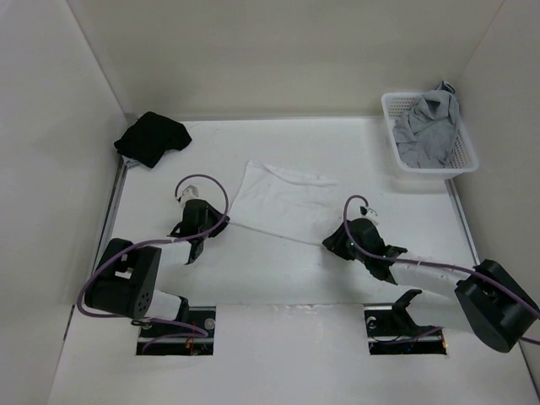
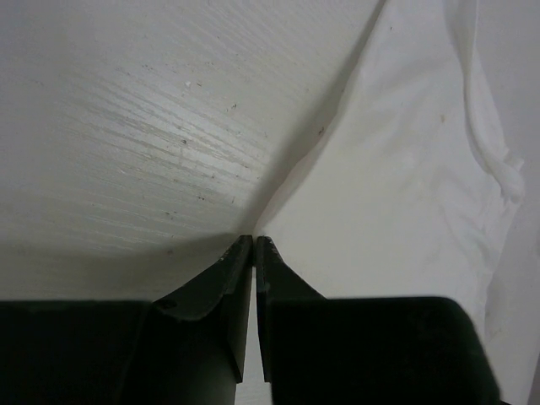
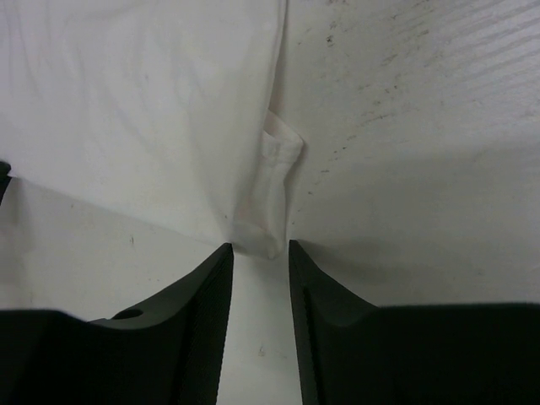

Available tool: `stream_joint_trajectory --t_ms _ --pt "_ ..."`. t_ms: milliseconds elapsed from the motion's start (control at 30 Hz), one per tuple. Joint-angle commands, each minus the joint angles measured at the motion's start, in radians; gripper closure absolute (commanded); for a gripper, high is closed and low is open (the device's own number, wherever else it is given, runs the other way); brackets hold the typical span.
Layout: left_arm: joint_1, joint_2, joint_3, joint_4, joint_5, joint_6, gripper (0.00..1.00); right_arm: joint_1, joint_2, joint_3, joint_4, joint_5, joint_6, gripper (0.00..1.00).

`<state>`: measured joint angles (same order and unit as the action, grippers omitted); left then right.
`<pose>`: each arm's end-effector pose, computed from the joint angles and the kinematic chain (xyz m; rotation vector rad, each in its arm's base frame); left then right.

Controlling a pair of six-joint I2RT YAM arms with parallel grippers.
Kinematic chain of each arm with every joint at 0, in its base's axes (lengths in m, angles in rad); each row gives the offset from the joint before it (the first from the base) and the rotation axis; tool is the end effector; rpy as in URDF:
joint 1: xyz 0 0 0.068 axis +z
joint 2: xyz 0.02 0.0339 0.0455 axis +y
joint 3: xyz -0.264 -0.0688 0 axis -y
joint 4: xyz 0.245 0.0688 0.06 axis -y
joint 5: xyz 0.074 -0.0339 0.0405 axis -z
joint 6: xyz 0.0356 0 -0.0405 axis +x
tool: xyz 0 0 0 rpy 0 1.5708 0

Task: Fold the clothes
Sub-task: Fold the tank top

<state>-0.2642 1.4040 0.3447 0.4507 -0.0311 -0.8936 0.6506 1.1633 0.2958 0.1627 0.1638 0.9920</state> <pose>0.2303 -0.0612 0.1269 -0.7131 2.1317 -0.6127 0.1648 0.1182 0.1371 0.4882 2.3061 0.6654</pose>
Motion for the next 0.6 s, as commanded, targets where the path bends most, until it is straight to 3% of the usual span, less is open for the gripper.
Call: stream_joint_trajectory --t_ms 0,200,333,433,567 --pt "0.007 -0.039 -0.010 0.026 -0.009 0.002 0.96 0.011 0.047 0.019 0.038 -0.014 0.022 0.66" --pt "0.007 -0.083 -0.018 0.026 -0.003 -0.002 0.96 0.013 0.065 0.017 0.066 0.028 0.054 0.87" --pt "0.004 -0.206 -0.023 0.005 0.013 -0.010 1.00 0.054 -0.063 0.019 0.040 0.101 0.027 0.94" --pt "-0.005 -0.399 0.000 -0.090 0.002 -0.030 1.00 0.099 -0.248 0.069 -0.093 0.134 -0.038 0.95" --pt "-0.045 -0.711 0.088 -0.317 -0.042 -0.027 1.00 0.200 -0.503 0.215 -0.404 0.224 -0.088 0.95"
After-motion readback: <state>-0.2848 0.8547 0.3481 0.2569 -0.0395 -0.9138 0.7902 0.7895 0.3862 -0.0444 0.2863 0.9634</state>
